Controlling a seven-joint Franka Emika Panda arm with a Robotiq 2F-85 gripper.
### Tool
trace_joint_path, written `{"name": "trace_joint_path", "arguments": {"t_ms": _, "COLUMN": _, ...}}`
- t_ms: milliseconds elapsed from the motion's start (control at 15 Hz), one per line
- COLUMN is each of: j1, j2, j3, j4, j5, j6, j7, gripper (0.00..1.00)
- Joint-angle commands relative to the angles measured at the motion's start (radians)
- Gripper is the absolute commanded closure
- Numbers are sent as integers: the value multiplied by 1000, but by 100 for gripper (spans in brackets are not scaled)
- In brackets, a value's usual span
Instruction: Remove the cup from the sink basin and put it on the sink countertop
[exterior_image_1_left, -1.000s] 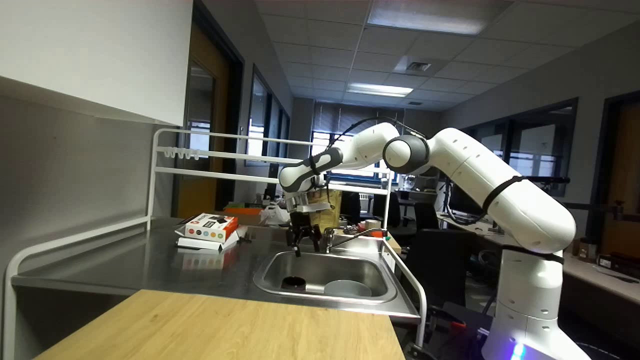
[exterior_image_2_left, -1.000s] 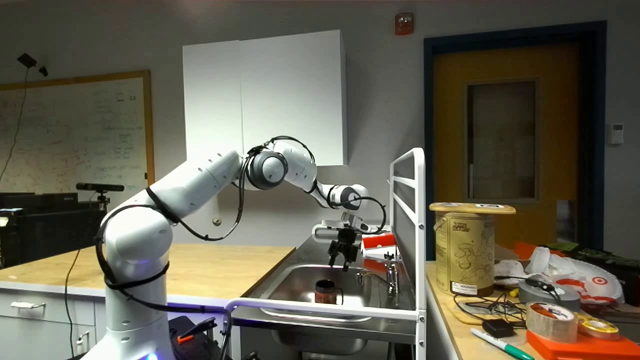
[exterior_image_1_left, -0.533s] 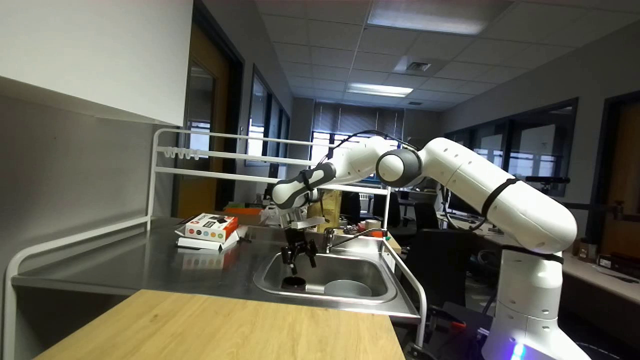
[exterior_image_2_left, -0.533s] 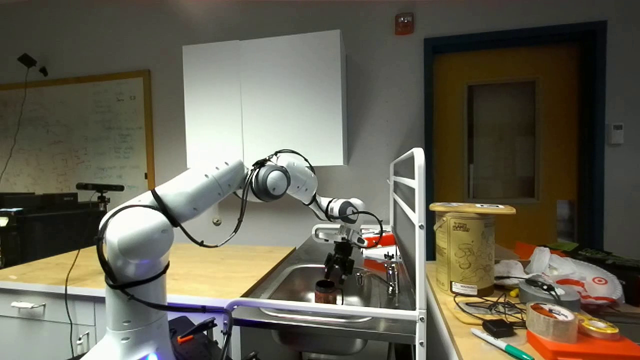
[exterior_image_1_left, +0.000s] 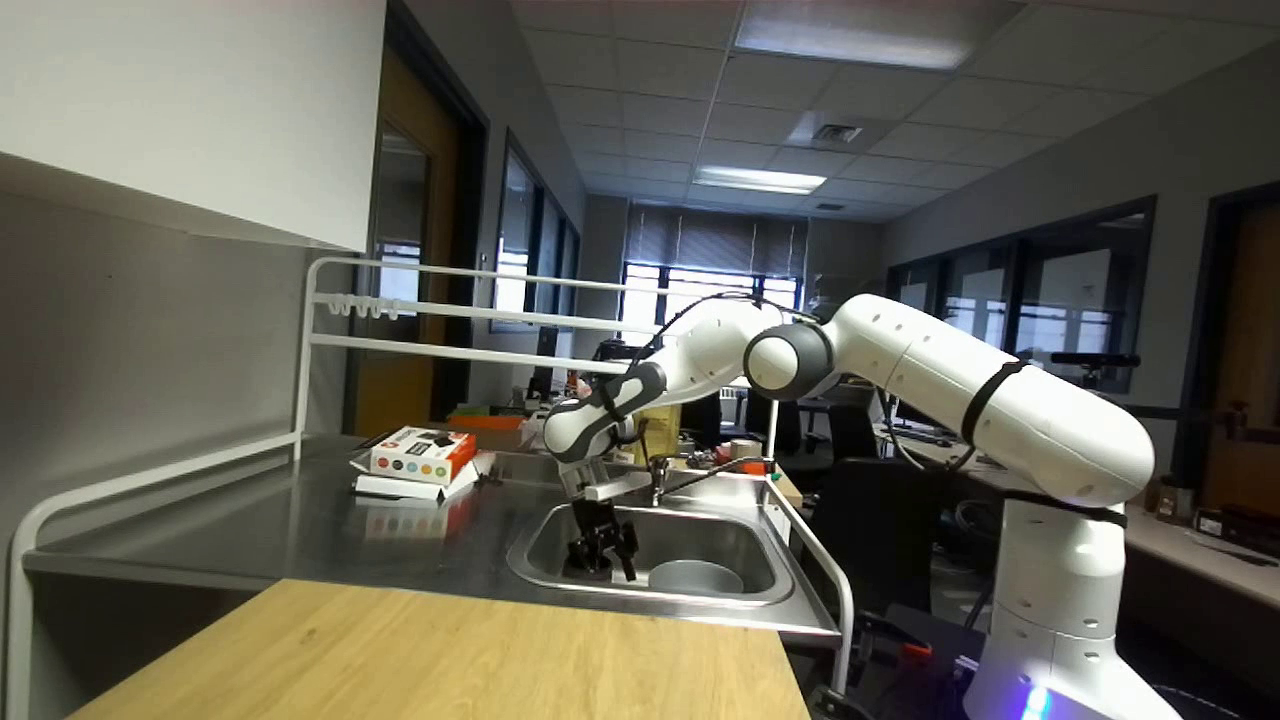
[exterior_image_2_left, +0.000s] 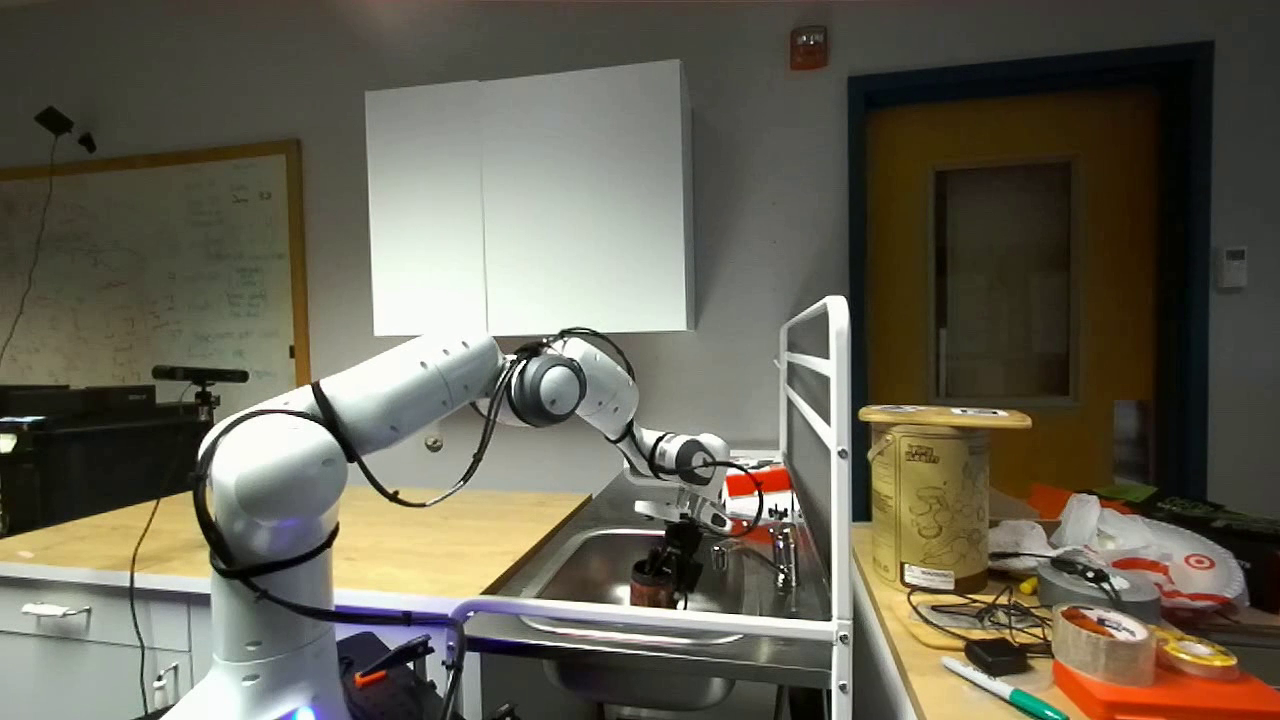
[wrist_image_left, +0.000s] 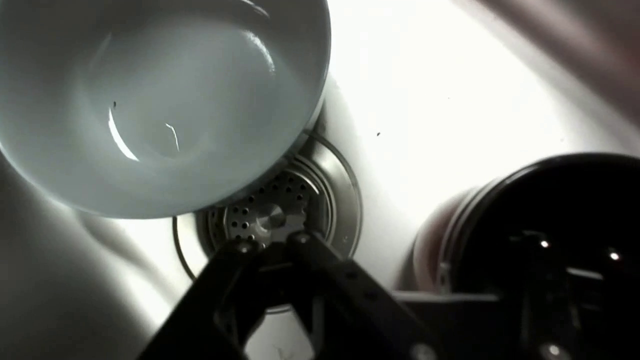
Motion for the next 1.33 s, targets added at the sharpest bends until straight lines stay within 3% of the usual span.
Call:
{"name": "trace_joint_path", "arguments": {"t_ms": 0, "j1": 9, "j2": 13, "j3": -1, "j4": 10, "j5": -9, "j6": 12, "j7": 25, "gripper": 57}}
{"name": "trace_joint_path", "arguments": {"t_ms": 400, "j1": 43, "j2": -50, "j3": -8, "j4": -43, "j5": -13, "j6": 40, "j7": 19, "gripper": 99}}
{"name": "trace_joint_path", "arguments": {"t_ms": 867, "j1": 65, "j2": -201, "j3": -13, "j4": -160, "j5": -6, "j6": 77, "j7": 8, "gripper": 97}}
{"name": "trace_joint_path", "arguments": {"t_ms": 1267, "j1": -10, "j2": -402, "j3": 10, "j4": -338, "j5": 38, "j6": 156, "j7": -23, "gripper": 98}}
